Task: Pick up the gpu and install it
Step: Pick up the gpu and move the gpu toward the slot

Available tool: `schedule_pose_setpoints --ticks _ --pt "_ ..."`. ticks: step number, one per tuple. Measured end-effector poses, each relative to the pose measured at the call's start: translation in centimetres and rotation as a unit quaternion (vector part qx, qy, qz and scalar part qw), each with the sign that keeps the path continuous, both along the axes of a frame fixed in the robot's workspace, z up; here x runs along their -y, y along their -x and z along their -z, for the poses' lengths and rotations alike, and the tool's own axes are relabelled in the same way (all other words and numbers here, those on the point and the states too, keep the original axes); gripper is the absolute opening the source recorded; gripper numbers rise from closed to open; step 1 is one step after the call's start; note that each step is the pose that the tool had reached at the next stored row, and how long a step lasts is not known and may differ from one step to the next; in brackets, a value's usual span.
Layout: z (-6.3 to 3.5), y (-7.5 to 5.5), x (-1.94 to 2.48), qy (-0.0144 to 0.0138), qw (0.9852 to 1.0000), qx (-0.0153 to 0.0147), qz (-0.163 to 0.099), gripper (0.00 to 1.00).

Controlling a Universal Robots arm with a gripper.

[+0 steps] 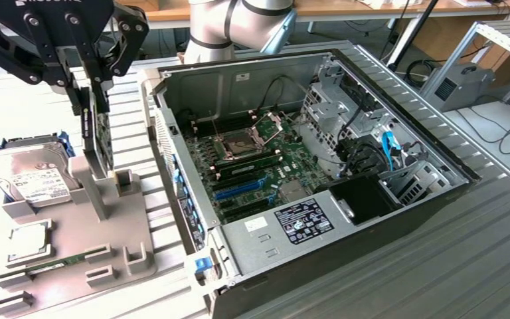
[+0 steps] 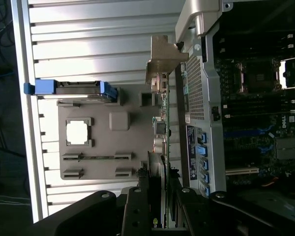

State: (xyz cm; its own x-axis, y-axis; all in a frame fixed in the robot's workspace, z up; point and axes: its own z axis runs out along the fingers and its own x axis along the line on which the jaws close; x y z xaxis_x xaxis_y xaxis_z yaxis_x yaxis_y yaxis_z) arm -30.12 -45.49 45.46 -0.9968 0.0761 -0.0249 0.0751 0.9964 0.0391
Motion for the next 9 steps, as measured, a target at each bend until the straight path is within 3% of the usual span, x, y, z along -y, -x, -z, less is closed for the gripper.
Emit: schedule_pose_setpoints --ticks 2,9 --pt "-0.07 0.0 0.00 0.0000 1.0000 0.0000 0.000 0.26" --pt "-2.55 0.0 0.00 0.0000 1.0000 0.0000 0.000 0.26"
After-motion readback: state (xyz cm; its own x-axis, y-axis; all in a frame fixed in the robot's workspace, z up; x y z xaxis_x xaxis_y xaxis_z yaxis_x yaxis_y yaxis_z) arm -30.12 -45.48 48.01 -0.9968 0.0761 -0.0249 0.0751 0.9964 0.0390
